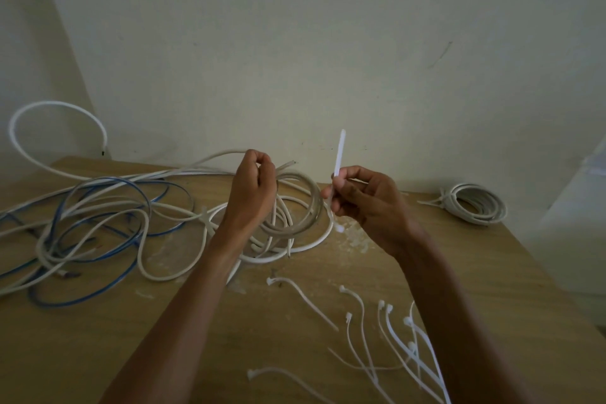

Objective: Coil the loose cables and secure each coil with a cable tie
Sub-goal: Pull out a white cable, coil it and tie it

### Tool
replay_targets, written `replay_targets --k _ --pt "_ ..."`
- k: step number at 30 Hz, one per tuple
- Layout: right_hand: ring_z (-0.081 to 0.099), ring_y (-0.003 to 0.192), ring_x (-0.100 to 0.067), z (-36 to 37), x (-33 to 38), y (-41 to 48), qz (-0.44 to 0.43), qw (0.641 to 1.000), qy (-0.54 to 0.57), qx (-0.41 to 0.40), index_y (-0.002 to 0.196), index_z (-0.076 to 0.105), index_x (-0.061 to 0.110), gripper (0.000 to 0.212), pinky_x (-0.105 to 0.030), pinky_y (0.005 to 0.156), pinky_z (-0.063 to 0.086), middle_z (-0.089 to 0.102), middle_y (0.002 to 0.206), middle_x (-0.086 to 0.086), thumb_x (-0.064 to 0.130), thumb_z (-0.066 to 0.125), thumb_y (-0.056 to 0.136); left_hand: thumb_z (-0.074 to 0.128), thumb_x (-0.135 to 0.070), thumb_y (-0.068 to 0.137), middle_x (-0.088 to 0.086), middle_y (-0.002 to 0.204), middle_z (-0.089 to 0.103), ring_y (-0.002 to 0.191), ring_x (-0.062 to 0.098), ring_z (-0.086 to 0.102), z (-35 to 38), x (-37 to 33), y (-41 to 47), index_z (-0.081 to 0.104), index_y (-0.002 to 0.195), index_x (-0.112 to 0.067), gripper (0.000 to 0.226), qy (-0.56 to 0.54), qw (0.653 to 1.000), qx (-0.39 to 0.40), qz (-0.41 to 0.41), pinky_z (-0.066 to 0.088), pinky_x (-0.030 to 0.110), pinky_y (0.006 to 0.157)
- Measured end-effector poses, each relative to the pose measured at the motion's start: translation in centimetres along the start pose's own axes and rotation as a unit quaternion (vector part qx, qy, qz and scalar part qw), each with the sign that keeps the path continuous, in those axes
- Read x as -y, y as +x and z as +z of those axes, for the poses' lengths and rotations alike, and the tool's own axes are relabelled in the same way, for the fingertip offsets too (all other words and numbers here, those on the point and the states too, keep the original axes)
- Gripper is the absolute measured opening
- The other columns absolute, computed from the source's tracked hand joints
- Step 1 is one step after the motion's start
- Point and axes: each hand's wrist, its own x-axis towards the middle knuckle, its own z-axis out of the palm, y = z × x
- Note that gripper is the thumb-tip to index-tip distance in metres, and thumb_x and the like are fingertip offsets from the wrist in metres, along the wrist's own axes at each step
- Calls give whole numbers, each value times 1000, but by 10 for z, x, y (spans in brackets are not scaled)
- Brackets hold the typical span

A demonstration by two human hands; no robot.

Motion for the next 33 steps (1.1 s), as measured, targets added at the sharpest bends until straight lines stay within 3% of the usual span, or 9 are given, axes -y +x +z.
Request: replay_targets --k 2,6,9,14,21,26,30,33 --pt "60 62 -17 3 3 -3 27 998 -56 32 103 65 -4 16 -24 60 52 73 86 -14 10 60 96 38 -20 109 -2 61 44 43 4 39 1 -6 -3 49 98 -8 19 13 1000 0 18 33 19 44" --pt "58 58 -13 7 7 -6 92 978 -171 74 99 71 0 14 -21 55 48 75 84 -15 12 66 95 37 -18 109 -2 57 44 42 4 38 2 -8 -5 48 103 -8 16 13 999 9 36 33 22 43" --pt "58 55 -11 10 7 -7 109 975 -181 73 96 73 2 12 -19 53 47 75 83 -15 12 66 95 38 -15 108 -1 57 45 43 6 37 4 -9 -6 47 102 -9 13 11 999 7 44 33 27 45" --pt "57 52 -5 11 11 -8 126 972 -180 84 96 73 3 12 -15 51 44 74 81 -12 11 65 97 38 -15 108 -3 57 42 40 5 36 4 -8 -5 47 101 -7 14 -2 999 -25 38 30 19 41" --pt "56 53 -9 18 5 -4 89 983 -162 -11 97 73 1 15 -19 53 47 75 78 -11 14 68 95 39 -16 108 -9 50 39 42 7 32 12 -13 -11 47 103 -4 16 -8 997 29 69 28 29 44" --pt "56 53 -11 25 6 -5 66 986 -147 -53 95 72 3 14 -22 54 48 76 81 -15 16 69 94 41 -14 107 -7 52 40 41 5 34 17 -13 -14 47 107 -3 13 -10 997 39 62 28 22 44" --pt "61 55 -10 37 5 -7 40 973 -212 -86 103 60 10 16 -23 53 47 76 77 -9 19 69 95 40 -22 109 -6 56 41 44 3 35 19 -13 -15 48 106 -7 18 -36 998 35 30 30 21 45" --pt "64 65 -13 43 5 -7 -14 952 -296 -72 99 65 15 4 -24 60 49 74 79 -1 18 67 96 39 -24 108 2 63 43 50 10 38 18 -11 -13 48 103 -10 18 -62 998 23 17 33 26 47"
